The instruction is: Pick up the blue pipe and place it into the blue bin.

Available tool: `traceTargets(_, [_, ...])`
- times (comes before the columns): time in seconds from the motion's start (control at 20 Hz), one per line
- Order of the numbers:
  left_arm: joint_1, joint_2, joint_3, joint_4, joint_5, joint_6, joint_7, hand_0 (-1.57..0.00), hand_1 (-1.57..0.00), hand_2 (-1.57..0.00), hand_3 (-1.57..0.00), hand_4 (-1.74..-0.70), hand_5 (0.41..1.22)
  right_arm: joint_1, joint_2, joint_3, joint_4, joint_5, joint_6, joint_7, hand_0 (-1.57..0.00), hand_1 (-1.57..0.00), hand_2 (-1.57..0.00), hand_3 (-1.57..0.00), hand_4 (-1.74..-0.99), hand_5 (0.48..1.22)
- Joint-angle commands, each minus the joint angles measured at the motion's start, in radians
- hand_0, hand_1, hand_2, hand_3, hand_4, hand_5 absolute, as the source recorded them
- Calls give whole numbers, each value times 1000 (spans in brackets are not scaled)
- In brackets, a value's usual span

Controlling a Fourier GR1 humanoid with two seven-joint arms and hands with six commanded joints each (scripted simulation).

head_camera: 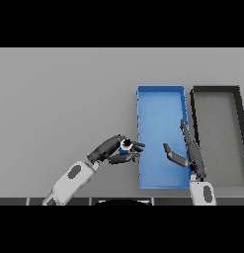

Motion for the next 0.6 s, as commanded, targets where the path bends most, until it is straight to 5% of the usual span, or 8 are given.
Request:
traceTargets(0.0, [-6, 6, 9, 7, 1, -1, -5, -1570, -1570, -1570, -1443, -1730, 1220, 4, 5, 5, -4, -1, 1, 1, 1, 1, 1, 1, -1192, 628])
traceTargets(0.2, [0, 10, 2, -5, -5, 4, -6, -1570, -1571, -1571, -1438, -1731, 1220, 10, 5, 7, -21, -21, 17, -17, 1, 1, 1, 1, -1191, 619])
traceTargets(0.3, [-8, 10, 8, -9, 2, 5, 6, -1571, -1571, -1571, -1438, -1731, 1221, 10, -18, -3, -78, -127, 94, -13, 1, 1, 1, 1, -1197, 604])
traceTargets(0.55, [-6, 9, -4, 5, -10, 2, -1, -1571, -1571, -1571, -1440, -1731, 1221, -77, -161, 10, -226, -334, 264, 155, 1, 1, 1, 1, -1250, 532])
